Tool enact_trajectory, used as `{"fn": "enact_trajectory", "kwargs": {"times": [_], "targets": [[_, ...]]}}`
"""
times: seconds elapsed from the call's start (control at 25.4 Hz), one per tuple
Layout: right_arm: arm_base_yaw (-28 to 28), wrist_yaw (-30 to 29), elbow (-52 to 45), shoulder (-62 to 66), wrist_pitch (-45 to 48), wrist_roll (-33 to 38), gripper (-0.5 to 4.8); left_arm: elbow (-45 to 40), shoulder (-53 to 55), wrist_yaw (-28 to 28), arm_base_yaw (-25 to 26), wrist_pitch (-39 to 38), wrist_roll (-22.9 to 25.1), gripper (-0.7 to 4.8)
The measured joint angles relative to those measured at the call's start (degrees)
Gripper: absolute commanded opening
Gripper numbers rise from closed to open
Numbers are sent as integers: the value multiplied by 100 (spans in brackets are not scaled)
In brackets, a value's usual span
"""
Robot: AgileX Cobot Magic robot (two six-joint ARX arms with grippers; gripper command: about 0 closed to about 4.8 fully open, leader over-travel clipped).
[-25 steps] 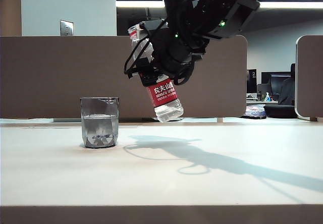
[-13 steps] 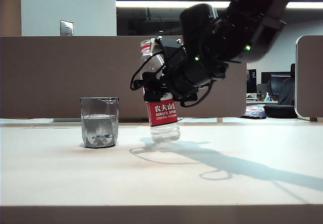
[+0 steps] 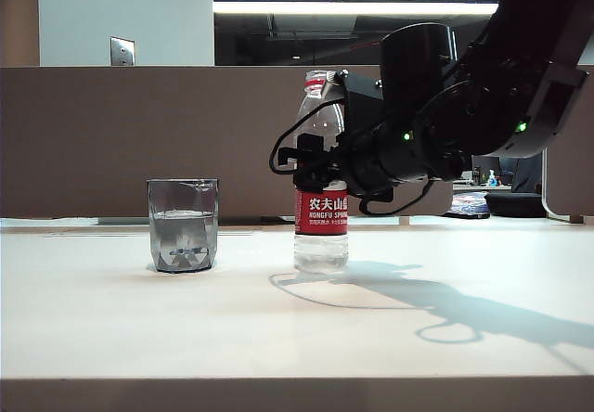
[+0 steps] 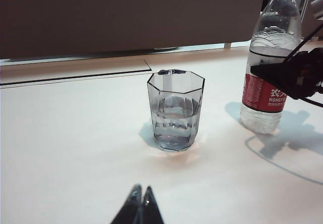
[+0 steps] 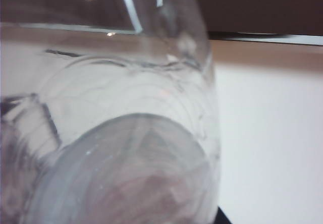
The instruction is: Pick up the mineral water bottle on the table and pour water into the mug until it's half full.
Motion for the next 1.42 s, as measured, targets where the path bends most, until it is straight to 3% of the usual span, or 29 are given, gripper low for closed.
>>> {"fn": "enact_trajectory", "kwargs": {"times": [0.24, 0.28, 0.35, 0.51, 0.79, 0.87, 1.42], "targets": [[-2, -2, -24, -4, 20, -2, 297, 0, 0, 0, 0, 0, 0, -5], [-2, 0, -24, -4, 17, -2, 339, 0, 0, 0, 0, 0, 0, -5], [-2, -39, -26, -4, 17, -22, 353, 0, 0, 0, 0, 0, 0, -5], [2, -107, -39, -11, 2, -26, 442, 0, 0, 0, 0, 0, 0, -5], [0, -114, -122, -396, -509, -44, 446, 0, 0, 0, 0, 0, 0, -5], [0, -114, -199, -610, -590, -48, 479, 0, 0, 0, 0, 0, 0, -5], [55, -393, -1456, -1864, -809, -44, 479, 0, 0, 9, 109, 0, 0, -5]]}}
